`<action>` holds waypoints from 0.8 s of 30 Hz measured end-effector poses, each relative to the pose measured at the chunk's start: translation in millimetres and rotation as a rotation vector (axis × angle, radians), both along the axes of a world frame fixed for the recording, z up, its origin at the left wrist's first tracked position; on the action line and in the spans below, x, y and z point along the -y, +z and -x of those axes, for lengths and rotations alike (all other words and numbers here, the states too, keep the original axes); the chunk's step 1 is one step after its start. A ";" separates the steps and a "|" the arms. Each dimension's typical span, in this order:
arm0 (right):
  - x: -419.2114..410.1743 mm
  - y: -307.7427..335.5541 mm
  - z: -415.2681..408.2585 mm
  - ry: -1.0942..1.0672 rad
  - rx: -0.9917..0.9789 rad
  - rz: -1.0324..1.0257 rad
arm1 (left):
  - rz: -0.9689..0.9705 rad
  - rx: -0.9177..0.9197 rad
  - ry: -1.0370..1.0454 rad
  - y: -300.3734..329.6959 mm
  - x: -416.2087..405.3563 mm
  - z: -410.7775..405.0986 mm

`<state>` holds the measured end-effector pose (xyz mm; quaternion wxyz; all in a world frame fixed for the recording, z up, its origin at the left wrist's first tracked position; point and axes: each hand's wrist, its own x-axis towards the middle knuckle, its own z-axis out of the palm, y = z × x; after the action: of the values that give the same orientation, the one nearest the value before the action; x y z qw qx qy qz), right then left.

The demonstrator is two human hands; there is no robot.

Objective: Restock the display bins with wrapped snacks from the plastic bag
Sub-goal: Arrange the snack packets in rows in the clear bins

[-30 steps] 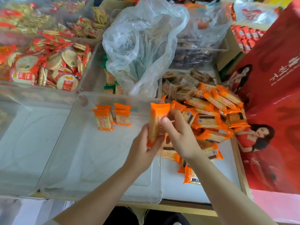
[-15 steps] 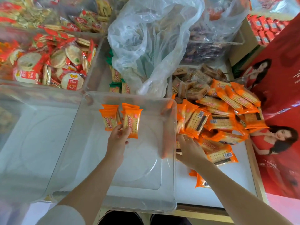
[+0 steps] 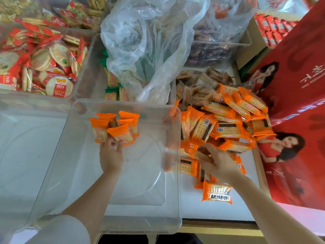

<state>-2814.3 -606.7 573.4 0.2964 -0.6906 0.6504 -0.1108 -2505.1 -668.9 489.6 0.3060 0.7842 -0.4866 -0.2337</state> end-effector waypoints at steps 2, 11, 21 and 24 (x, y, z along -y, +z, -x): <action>0.1 14.3 4.3 -0.175 0.211 -0.007 | -0.052 -0.049 0.087 12.4 -1.7 4.8; 21.7 76.9 -40.7 -0.441 0.985 -0.094 | -0.082 -0.711 -0.252 119.5 -37.6 68.5; 20.1 42.1 -60.7 -0.264 0.320 0.311 | -0.086 -0.718 -0.353 102.0 -44.0 37.3; 12.7 10.9 -39.7 -0.242 0.122 0.159 | -0.120 -0.538 -0.304 73.3 -41.6 5.6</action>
<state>-2774.6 -619.4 584.2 0.2642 -0.6206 0.6986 -0.2388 -2510.7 -627.3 562.9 0.3386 0.6291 -0.4853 -0.5041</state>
